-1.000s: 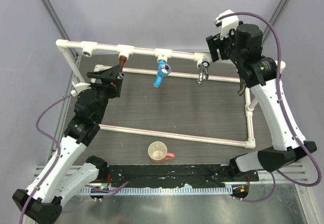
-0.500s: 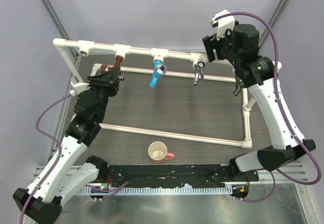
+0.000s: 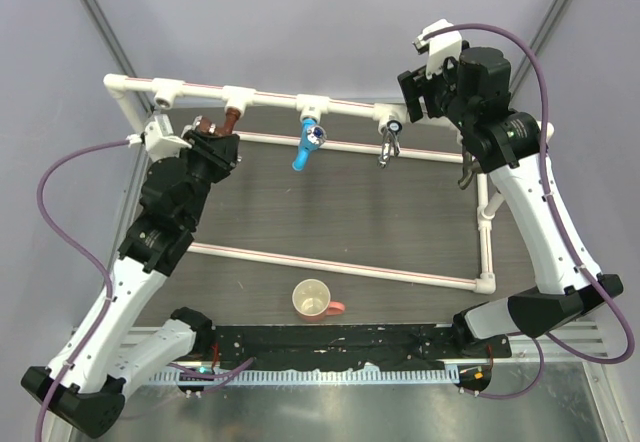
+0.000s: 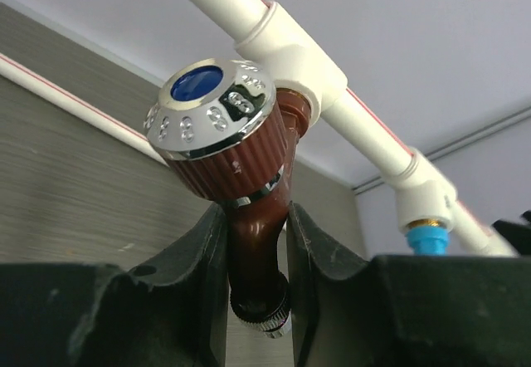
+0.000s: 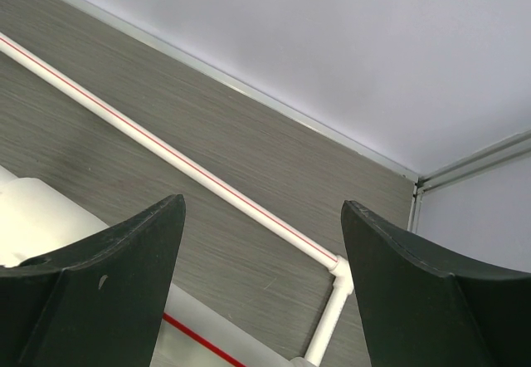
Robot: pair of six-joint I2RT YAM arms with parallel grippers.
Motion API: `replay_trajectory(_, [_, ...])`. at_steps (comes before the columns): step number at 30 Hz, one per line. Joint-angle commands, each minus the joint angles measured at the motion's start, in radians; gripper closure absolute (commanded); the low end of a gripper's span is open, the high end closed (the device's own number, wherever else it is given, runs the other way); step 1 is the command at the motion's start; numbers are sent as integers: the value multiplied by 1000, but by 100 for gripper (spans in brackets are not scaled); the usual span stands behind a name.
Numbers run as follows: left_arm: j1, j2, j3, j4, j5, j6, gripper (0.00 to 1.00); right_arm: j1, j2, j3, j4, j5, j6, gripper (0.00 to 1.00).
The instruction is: Install the water faucets
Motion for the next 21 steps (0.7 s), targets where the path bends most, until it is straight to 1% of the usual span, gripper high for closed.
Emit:
replay_trajectory(1, [6, -6, 75, 12, 122, 387, 100, 27, 43, -42, -180, -56, -2, 17])
replay_trajectory(3, [-2, 2, 102, -37, 147, 469, 100, 27, 43, -42, -180, -59, -3, 17])
replay_trajectory(4, [-7, 5, 113, -58, 151, 554, 100, 27, 44, -40, -180, -57, -2, 18])
replay_trajectory(6, [-21, 18, 142, -112, 164, 628, 100, 29, 43, -40, -180, -57, -3, 17])
replay_trajectory(7, [-27, 20, 150, -131, 162, 702, 100, 29, 46, -40, -180, -57, -3, 17])
replay_trajectory(10, [-48, 38, 182, -197, 154, 794, 100, 31, 44, -39, -182, -57, -3, 17])
replay_trajectory(11, [-62, 43, 194, -221, 148, 854, 100, 31, 44, -37, -184, -57, -3, 17])
replay_trajectory(12, [-70, 54, 200, -232, 139, 871, 100, 31, 44, -37, -184, -57, -2, 17])
replay_trajectory(14, [-100, 63, 211, -259, 102, 960, 100, 32, 43, -37, -184, -57, -2, 18])
replay_trajectory(16, [-128, 81, 217, -273, 50, 1006, 100, 32, 44, -37, -184, -56, -5, 17])
replay_trajectory(17, [-160, 91, 222, -286, 27, 1043, 100, 34, 44, -37, -185, -54, -5, 17])
replay_trajectory(18, [-175, 106, 225, -293, 7, 1066, 100, 34, 44, -37, -185, -53, -5, 17])
replay_trajectory(19, [-192, 117, 228, -301, -43, 1081, 100, 32, 46, -37, -184, -53, -5, 18])
replay_trajectory(21, [-228, 132, 233, -312, -77, 1110, 99, 35, 44, -39, -187, -51, -5, 17])
